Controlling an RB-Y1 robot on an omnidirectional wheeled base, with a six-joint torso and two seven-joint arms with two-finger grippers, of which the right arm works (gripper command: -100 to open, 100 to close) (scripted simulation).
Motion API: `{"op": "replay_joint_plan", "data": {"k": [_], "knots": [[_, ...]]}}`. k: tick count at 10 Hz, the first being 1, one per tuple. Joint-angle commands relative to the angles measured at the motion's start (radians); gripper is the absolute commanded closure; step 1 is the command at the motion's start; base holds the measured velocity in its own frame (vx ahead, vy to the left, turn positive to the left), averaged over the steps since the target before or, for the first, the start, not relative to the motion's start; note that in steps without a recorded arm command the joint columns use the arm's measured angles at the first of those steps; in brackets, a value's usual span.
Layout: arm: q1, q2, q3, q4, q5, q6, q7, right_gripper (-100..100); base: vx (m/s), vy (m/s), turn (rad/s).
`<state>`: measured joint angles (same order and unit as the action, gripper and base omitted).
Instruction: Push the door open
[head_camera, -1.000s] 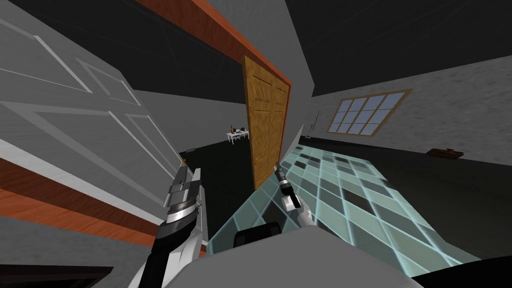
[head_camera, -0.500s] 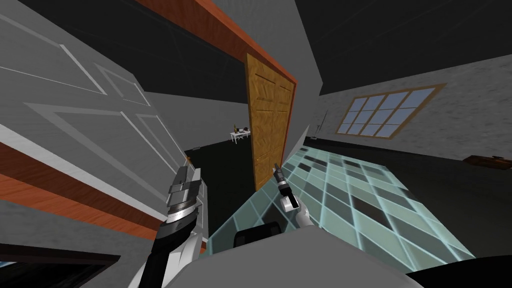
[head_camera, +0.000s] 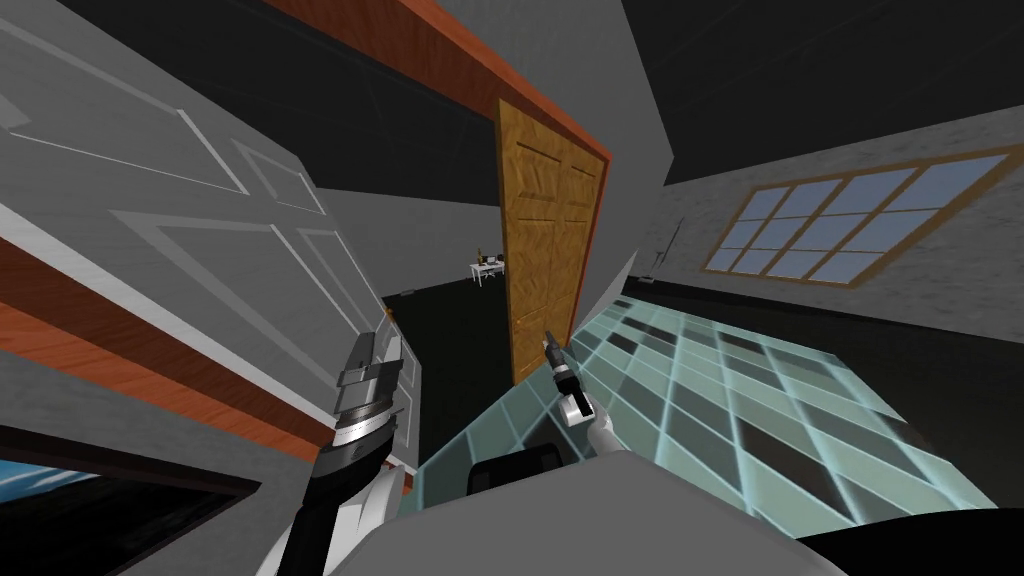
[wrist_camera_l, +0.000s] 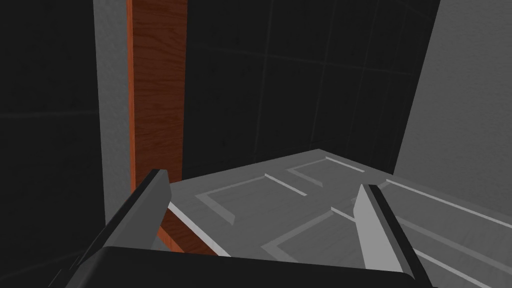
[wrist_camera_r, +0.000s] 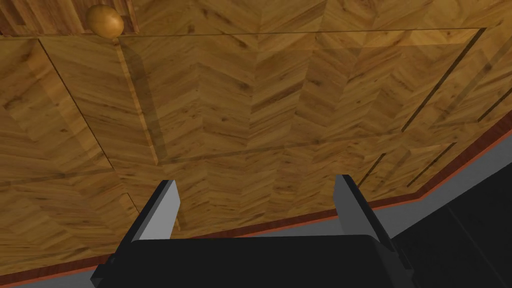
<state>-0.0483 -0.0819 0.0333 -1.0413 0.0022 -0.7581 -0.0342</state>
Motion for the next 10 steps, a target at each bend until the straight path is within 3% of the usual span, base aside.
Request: {"op": "replay_joint_plan", "data": {"k": [1,10], "knots": [[-0.015,0.004,0.002,0.036,0.0,0.0,0.001,-100,0.045,-0.085,0.154],[-0.104,0.028,0.011,0.268,0.001,-0.038,0.005,-100,0.034,-0.099,0.142]]}}
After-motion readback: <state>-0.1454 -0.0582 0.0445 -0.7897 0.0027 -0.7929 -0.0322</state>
